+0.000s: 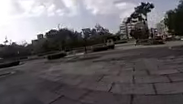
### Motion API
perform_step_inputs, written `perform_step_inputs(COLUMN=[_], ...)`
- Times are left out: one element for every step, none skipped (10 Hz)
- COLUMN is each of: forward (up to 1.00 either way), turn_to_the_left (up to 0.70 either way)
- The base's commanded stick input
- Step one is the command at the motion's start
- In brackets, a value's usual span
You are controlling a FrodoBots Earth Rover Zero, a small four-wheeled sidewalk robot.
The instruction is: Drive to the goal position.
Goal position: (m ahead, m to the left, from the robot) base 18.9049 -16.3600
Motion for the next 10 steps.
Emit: perform_step_inputs(forward=[0.7,0.7,0.7,0.7,0.7,0.7,0.7,0.7,0.7,0.7], turn_to_the_left=[-0.21,-0.25,-0.29,-0.34,-0.07,-0.03,-0.08,0.0,0.0,0.0])
